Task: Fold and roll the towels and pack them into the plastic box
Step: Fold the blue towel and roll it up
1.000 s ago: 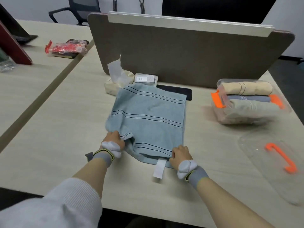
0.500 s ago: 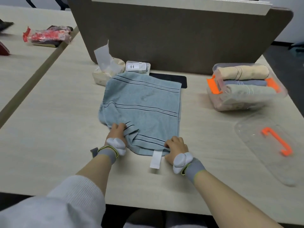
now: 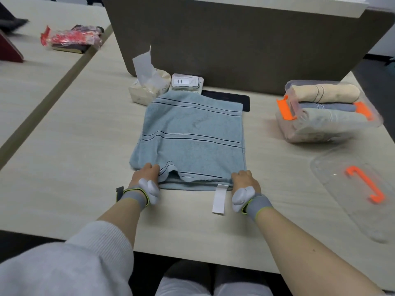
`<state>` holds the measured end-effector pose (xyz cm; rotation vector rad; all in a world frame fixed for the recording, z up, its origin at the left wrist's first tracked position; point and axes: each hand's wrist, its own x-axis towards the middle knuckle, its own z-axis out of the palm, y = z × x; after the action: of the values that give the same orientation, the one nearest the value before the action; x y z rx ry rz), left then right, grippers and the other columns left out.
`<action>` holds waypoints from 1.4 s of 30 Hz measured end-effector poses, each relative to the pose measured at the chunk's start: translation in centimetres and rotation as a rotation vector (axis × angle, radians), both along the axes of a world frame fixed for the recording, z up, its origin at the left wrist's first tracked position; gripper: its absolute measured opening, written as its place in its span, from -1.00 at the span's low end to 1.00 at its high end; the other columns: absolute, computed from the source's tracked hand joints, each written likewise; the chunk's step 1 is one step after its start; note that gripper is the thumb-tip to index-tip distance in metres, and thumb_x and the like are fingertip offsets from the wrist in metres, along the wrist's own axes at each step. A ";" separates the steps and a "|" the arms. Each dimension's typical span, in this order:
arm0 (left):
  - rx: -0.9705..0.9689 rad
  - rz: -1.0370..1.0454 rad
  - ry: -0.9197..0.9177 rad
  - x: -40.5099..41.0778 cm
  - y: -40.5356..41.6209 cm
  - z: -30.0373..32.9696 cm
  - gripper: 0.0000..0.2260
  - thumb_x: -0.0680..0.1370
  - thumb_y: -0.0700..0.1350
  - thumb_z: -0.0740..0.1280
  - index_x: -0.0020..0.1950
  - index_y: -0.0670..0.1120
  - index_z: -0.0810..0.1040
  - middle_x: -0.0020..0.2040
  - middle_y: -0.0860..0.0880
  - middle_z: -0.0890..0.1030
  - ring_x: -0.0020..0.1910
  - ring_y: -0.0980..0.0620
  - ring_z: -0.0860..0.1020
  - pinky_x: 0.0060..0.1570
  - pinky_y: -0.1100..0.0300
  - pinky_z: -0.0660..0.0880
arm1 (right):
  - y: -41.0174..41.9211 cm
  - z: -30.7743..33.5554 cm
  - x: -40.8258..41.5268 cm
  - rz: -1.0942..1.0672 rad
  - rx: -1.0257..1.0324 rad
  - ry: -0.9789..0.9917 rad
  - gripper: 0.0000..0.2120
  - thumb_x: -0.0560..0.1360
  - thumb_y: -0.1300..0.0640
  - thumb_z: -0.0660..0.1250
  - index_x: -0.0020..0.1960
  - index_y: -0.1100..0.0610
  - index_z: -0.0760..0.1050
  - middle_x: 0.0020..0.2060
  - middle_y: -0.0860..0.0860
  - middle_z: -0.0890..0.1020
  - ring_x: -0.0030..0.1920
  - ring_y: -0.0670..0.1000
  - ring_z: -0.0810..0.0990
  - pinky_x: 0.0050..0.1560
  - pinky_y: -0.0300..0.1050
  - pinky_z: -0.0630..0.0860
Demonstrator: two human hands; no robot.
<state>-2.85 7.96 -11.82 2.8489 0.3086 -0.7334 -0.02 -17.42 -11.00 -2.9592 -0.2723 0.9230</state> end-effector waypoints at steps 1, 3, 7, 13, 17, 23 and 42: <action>-0.011 0.012 0.008 0.1 -0.1 0.0 -0.81 0.45 -0.28 0.24 -0.01 -0.10 0.32 0.16 -0.14 0.41 0.01 -0.13 0.44 -0.05 0.18 0.34 | 0.0 0.2 0.2 -0.011 -0.017 0.029 -0.80 0.45 0.21 0.24 0.07 0.13 0.38 0.25 0.17 0.40 0.35 0.11 0.29 0.20 -0.11 0.39; -0.024 0.027 0.002 -0.2 0.4 0.7 -0.86 0.46 -0.27 0.23 -0.07 -0.09 0.32 0.08 -0.10 0.40 0.05 -0.12 0.44 -0.06 0.22 0.32 | 0.2 1.2 0.4 -0.035 -0.068 0.089 -0.89 0.33 0.20 0.29 -0.22 0.15 0.35 0.04 0.12 0.47 0.24 0.11 0.40 0.09 -0.13 0.41; -0.025 0.062 -0.091 0.1 2.1 3.2 -0.89 0.44 -0.29 0.21 -0.16 -0.09 0.36 -0.01 -0.07 0.34 0.04 -0.12 0.46 -0.10 0.23 0.29 | 0.3 3.1 1.2 -0.095 -0.103 0.031 -0.74 0.39 0.30 0.27 -0.40 0.13 0.27 -0.30 0.04 0.44 -0.11 0.00 0.43 -0.14 -0.22 0.33; 0.050 0.057 -0.011 -0.5 3.0 4.8 -0.74 0.46 -0.26 0.25 0.13 -0.14 0.54 0.14 -0.12 0.50 0.16 -0.12 0.51 -0.09 0.27 0.37 | 0.8 4.4 1.6 -0.058 -0.143 -0.176 -0.83 0.49 0.24 0.17 -0.04 0.14 0.52 0.22 0.09 0.53 0.27 0.10 0.47 0.08 -0.16 0.44; 0.061 0.067 -0.017 -1.0 4.2 4.7 -0.83 0.43 -0.29 0.24 -0.02 -0.17 0.52 0.12 -0.16 0.49 0.01 -0.12 0.49 -0.13 0.24 0.37 | 2.1 4.0 1.0 -0.026 -0.129 -0.121 -0.74 0.50 0.23 0.18 0.14 0.17 0.52 0.25 0.10 0.50 0.29 0.10 0.47 0.13 -0.14 0.45; 0.096 0.153 -0.123 -0.8 5.3 5.6 -0.93 0.46 -0.27 0.21 -0.07 -0.17 0.43 0.10 -0.17 0.43 0.04 -0.16 0.47 -0.05 0.15 0.38 | 2.4 5.8 0.7 -0.032 -0.095 -0.186 -0.80 0.47 0.24 0.18 -0.31 0.08 0.29 0.20 0.06 0.55 0.24 0.08 0.51 -0.04 -0.21 0.37; 0.192 0.032 0.043 -4.3 4.4 -0.3 -0.81 0.38 -0.20 0.26 -0.04 -0.01 0.40 0.07 -0.06 0.50 0.14 -0.09 0.49 -0.04 0.20 0.36 | 1.4 -0.8 -3.5 0.116 0.006 -0.049 -0.56 0.42 0.03 0.33 0.25 0.13 0.35 0.23 0.07 0.37 0.29 0.10 0.34 0.11 -0.05 0.41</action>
<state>-7.12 12.37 -12.08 3.0022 0.4524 -0.7998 -3.47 -16.03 -11.82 -2.9909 -0.4520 0.8592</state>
